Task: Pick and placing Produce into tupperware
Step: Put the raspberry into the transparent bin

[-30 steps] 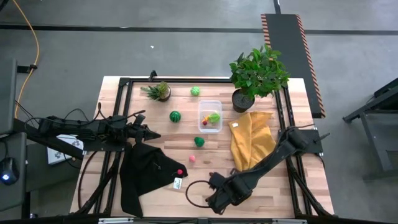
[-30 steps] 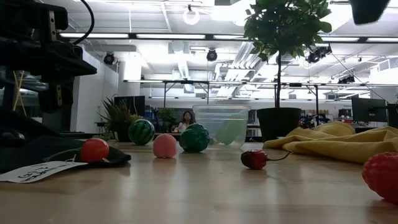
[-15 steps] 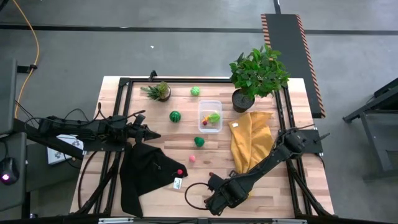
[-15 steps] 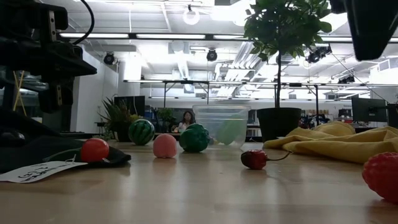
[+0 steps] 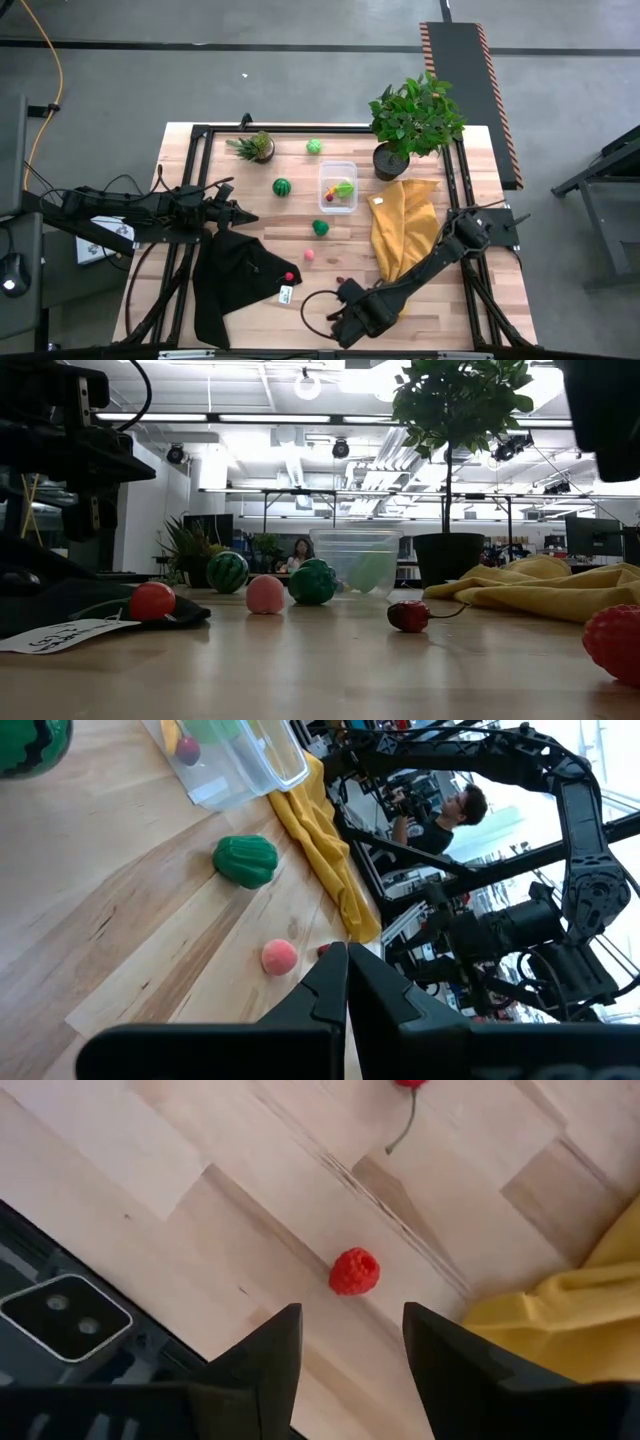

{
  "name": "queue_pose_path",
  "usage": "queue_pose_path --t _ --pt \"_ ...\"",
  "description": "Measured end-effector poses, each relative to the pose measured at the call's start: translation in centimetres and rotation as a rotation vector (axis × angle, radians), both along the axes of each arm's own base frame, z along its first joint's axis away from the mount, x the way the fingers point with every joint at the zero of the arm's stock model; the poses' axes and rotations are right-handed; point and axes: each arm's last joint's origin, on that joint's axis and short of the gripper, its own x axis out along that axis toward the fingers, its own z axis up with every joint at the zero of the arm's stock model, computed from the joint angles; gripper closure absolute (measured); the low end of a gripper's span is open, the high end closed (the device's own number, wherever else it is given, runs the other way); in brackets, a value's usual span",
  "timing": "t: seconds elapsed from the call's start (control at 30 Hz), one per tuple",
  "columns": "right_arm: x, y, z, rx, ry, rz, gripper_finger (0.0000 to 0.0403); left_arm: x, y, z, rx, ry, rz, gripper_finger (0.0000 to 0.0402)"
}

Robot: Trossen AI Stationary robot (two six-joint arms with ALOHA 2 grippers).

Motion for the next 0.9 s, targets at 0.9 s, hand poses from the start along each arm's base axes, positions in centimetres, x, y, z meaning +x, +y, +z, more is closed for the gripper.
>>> queue_pose_path --t 0.9 --pt "0.0 0.8 -1.5 0.049 0.023 -0.437 0.0235 0.0 0.0 0.0 0.000 0.000 0.000 0.0401"
